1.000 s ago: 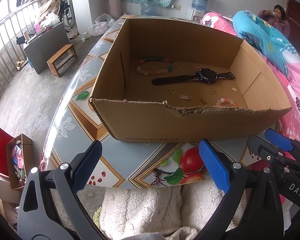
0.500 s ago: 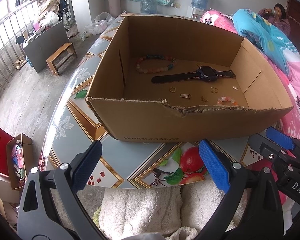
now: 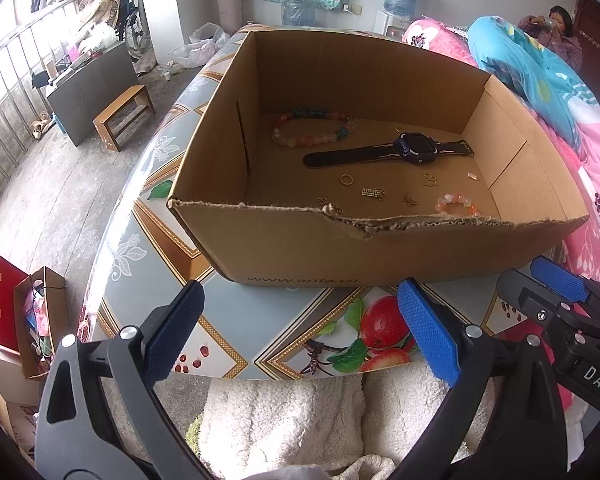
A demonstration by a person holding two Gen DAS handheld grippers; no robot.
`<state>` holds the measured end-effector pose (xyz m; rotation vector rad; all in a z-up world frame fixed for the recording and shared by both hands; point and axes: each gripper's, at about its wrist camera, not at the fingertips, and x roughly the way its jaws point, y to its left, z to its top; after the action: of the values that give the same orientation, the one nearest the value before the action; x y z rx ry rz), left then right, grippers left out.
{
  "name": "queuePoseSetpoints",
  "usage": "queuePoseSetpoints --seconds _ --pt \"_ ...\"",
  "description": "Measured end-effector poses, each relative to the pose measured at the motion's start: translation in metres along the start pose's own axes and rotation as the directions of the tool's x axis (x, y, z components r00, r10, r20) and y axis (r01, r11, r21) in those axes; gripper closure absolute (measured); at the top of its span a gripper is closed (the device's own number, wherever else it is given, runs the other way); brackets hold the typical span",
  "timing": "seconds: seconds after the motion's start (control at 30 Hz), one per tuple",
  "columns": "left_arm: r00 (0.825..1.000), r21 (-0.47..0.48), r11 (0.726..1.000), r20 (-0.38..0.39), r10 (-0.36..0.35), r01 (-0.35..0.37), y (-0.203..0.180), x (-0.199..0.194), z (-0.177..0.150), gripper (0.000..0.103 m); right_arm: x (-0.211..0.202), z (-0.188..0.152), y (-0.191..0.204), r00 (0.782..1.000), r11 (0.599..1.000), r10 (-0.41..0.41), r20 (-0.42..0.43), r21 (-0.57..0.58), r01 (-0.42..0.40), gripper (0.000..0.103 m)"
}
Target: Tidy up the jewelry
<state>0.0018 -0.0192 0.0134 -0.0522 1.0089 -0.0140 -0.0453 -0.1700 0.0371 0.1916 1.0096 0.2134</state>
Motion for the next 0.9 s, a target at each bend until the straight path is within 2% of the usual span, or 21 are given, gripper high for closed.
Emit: queuePoseSetpoints --seconds 0.9 --pt "1.0 -0.003 1.0 0.0 0.006 -0.006 -0.0009 -0.0019 0.0005 0.009 0.0017 0.0012 0.0013 1.0 1.0 0.01 -0.007 0.002 -0.01 0.04"
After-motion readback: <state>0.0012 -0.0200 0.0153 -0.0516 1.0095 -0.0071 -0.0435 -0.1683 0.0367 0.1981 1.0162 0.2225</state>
